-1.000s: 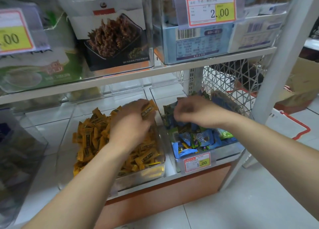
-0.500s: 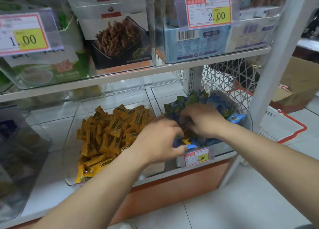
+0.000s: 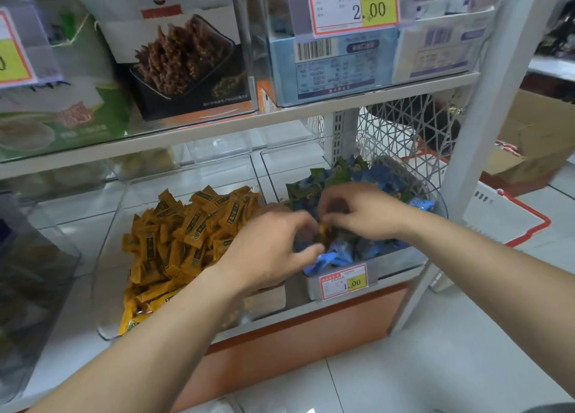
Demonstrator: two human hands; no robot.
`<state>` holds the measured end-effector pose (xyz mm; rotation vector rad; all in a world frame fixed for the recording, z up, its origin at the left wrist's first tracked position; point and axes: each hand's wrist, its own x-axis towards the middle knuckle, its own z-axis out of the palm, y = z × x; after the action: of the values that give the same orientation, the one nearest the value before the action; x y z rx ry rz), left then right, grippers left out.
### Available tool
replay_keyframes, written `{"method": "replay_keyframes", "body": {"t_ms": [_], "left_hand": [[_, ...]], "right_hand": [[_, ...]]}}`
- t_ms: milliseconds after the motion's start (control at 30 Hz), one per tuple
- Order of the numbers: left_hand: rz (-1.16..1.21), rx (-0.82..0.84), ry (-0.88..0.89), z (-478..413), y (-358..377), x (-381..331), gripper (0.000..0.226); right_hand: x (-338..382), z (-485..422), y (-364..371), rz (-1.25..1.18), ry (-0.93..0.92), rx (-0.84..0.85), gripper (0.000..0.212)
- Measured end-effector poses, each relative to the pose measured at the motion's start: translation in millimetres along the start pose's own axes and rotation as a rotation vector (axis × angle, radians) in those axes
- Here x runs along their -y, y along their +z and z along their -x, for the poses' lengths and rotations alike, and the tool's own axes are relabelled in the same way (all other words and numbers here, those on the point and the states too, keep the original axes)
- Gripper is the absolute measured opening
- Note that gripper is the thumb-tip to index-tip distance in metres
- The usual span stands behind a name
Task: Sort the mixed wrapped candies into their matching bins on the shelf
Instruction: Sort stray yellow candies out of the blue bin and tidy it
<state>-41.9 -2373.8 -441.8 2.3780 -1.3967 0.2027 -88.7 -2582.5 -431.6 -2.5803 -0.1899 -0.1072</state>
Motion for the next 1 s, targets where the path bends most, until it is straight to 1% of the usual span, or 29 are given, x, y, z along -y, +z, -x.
{"method": "replay_keyframes", "body": {"t_ms": [67, 133, 233, 267, 333, 367, 400, 467, 533, 600, 633, 667, 733, 800, 900, 933, 1000], "left_hand": [[0.203, -0.112, -0.122, -2, 0, 0, 0.034], [0.329, -0.199, -0.194, -5, -1, -2, 0.035], [0.446, -0.302, -0.239, -8, -6, -6, 0.024], [0.461, -0.333, -0.255, -8, -9, -5, 0.02], [0.454, -0.377, -0.31, -5, -19, 3, 0.019], [0.439, -0.396, -0.349, -2, -25, 11, 0.022], [0.407, -0.415, -0.388, 3, -32, 19, 0.024], [0.275, -0.426, -0.478, 14, -43, 40, 0.026], [0.046, -0.368, -0.606, 25, -49, 63, 0.024], [-0.134, -0.277, -0.695, 30, -49, 76, 0.03], [-0.165, -0.258, -0.69, 31, -48, 78, 0.035], [-0.163, -0.264, -0.644, 30, -48, 75, 0.039], [-0.113, -0.287, -0.478, 25, -45, 62, 0.043], [-0.041, -0.218, -0.357, 19, -38, 43, 0.05], [-0.02, -0.027, -0.28, 11, -22, 23, 0.06], [-0.019, 0.002, -0.271, 9, -18, 21, 0.061], [-0.008, 0.005, -0.263, 7, -16, 23, 0.063]], "right_hand": [[3, 4, -9, -0.203, 0.04, -0.171, 0.016], [11, 5, -12, -0.397, 0.05, -0.27, 0.014], [25, 2, -7, -0.617, 0.025, -0.343, 0.016], [28, 1, -4, -0.668, 0.023, -0.352, 0.014], [29, -2, 0, -0.716, 0.033, -0.349, 0.01], [26, -4, 2, -0.68, 0.042, -0.331, 0.011], [22, -5, 4, -0.588, 0.042, -0.298, 0.013], [12, -5, 7, -0.342, 0.047, -0.174, 0.017], [4, -6, 11, -0.123, 0.082, 0.025, 0.012], [-2, -8, 14, 0.132, 0.112, 0.244, 0.008], [-3, -10, 15, 0.239, 0.123, 0.317, 0.008], [-2, -12, 16, 0.312, 0.133, 0.355, 0.011], [-2, -16, 18, 0.353, 0.166, 0.38, 0.022], [-1, -21, 20, 0.362, 0.196, 0.417, 0.027], [0, -31, 21, 0.358, 0.231, 0.475, 0.023], [0, -34, 22, 0.351, 0.235, 0.481, 0.02], [-1, -42, 22, 0.368, 0.224, 0.478, 0.016]]}}
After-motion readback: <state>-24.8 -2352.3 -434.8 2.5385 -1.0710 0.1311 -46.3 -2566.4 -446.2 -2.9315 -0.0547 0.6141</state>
